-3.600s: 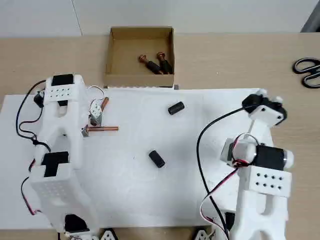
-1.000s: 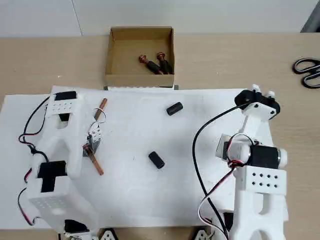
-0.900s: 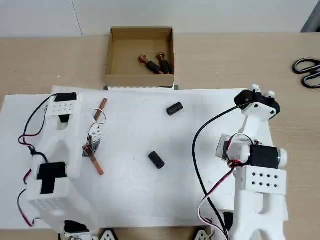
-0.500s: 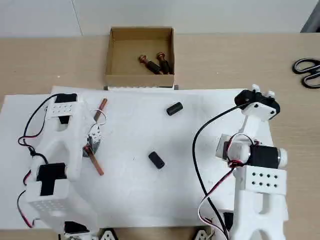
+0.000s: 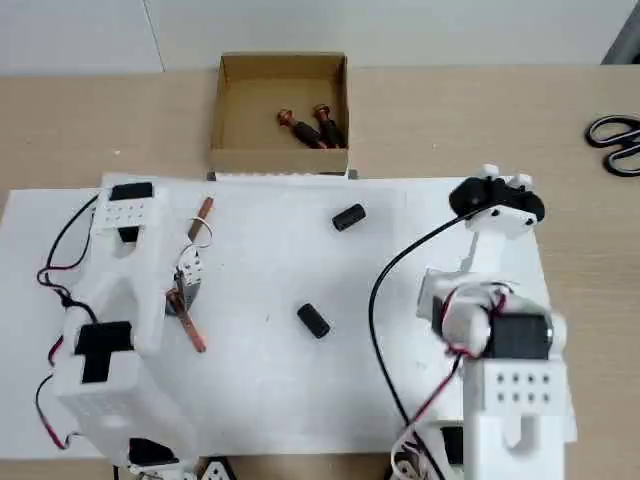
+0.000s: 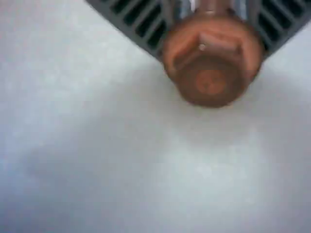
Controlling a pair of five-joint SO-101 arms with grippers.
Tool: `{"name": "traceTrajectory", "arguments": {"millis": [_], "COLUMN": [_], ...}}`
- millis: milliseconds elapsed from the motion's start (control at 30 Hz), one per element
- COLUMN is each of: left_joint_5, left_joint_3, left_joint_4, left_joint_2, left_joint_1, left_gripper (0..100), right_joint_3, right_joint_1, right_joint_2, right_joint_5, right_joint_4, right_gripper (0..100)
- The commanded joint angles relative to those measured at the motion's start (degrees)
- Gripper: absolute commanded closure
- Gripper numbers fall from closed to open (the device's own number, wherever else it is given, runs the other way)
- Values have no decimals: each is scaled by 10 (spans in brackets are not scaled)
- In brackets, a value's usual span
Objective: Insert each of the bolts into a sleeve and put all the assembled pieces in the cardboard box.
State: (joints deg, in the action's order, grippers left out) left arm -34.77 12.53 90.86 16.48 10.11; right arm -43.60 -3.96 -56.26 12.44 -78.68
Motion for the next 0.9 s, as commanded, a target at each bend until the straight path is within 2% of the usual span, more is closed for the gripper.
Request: {"name": "traceTrajectory", "arguments": {"millis": [0, 133, 233, 433, 600, 867], "left_joint_5": [-4, -5, -5, -4, -4, -1], "left_joint_3": [-60, -112, -115, -116, -116, -114], "left_joint_4": [80, 96, 96, 91, 93, 94], "left_joint_2": [-4, -26, -118, -320, -437, -629], "left_joint_1": [-2, -2, -5, -56, -60, -63], "left_gripper": [995, 995, 995, 995, 995, 995], "right_joint_3": [31, 30, 30, 29, 29, 28], "right_joint_1": [-54, -98, -114, -118, -119, -144], "right_joint_2": [-68, -116, -138, -160, -183, -261], "right_joint_5": [-5, -6, -7, -47, -67, -76], "right_joint_4": [12, 9, 7, 7, 7, -100], "right_gripper": [996, 996, 996, 996, 996, 996]}}
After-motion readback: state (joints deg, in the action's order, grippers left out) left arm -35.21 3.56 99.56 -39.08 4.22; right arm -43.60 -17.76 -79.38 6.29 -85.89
